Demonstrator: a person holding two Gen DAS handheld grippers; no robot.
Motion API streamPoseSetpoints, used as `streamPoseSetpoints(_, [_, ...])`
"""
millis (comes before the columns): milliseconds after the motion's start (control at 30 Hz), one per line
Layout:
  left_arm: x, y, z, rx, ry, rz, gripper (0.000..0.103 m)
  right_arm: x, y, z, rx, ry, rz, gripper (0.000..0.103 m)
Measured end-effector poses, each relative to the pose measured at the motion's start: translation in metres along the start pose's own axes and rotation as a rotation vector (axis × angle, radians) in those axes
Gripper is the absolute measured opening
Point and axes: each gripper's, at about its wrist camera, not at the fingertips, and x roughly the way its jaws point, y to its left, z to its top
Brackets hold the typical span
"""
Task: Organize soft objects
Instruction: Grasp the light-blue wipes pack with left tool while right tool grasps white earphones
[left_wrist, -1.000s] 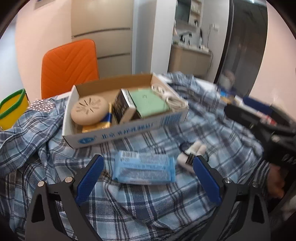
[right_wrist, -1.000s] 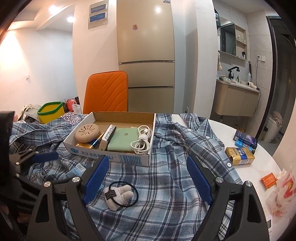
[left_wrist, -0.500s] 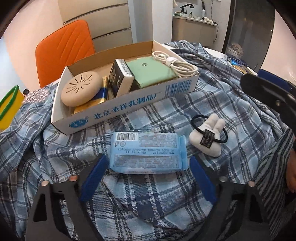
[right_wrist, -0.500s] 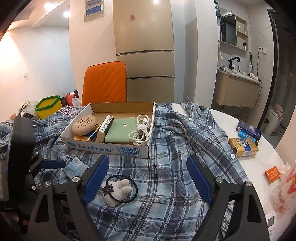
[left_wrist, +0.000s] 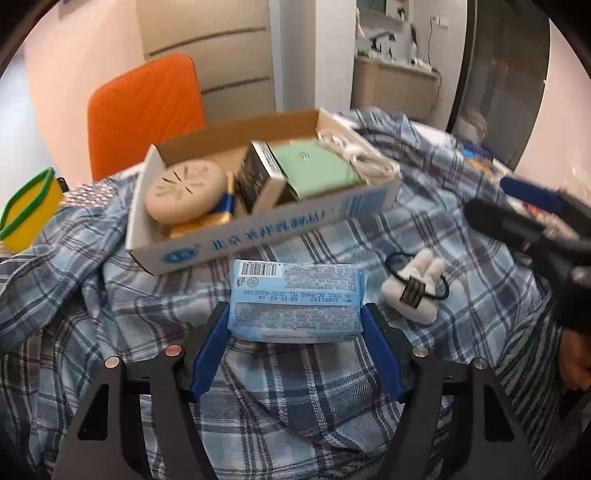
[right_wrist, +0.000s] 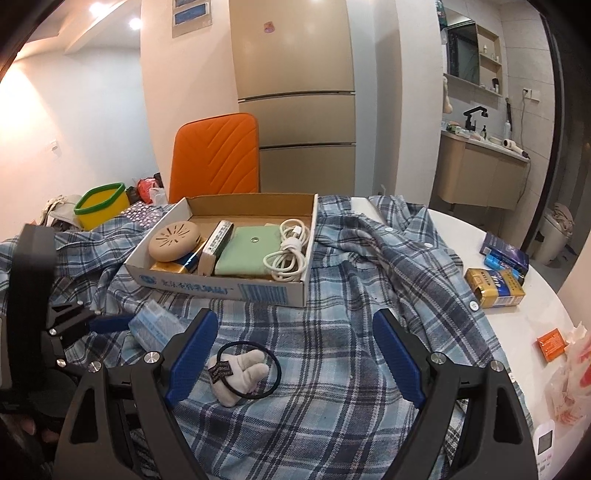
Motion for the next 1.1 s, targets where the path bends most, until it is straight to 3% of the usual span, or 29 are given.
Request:
streamPoseSetpoints(200, [-0.027, 0.010, -0.002, -0.044, -0.139, 0.024, 0.069, 0.013, 0.010, -0.001, -0.052, 0.075, 0.066, 0.088])
streamPoseSetpoints(400, [-0.039, 0.012, -0.001, -0.066, -0.217, 0.056, 0.069, 0.024, 0.027, -0.005, -0.134, 0.133, 0.113, 0.087])
streamPoseSetpoints(633, [-0.037, 0.021, 0.000, -0.116, -0.212, 0.063, 0.069, 0.046, 0.034, -0.011, -0.147, 0.249, 0.145, 0.067])
streamPoseSetpoints(967, [-0.034, 0.020, -0.001, -0.115, -0.203, 0.069, 0.069, 0.061, 0.039, -0.018, -0.162, 0.329, 0.138, 0.058])
streamPoseSetpoints(1033, [-0.033, 0.022, -0.001, -0.122, -0.199, 0.069, 0.069, 0.063, 0.038, -0.019, -0.164, 0.341, 0.137, 0.049])
streamPoseSetpoints(1100, [-0.033, 0.022, 0.000, -0.123, -0.198, 0.068, 0.069, 0.063, 0.039, -0.019, -0.168, 0.338, 0.137, 0.048])
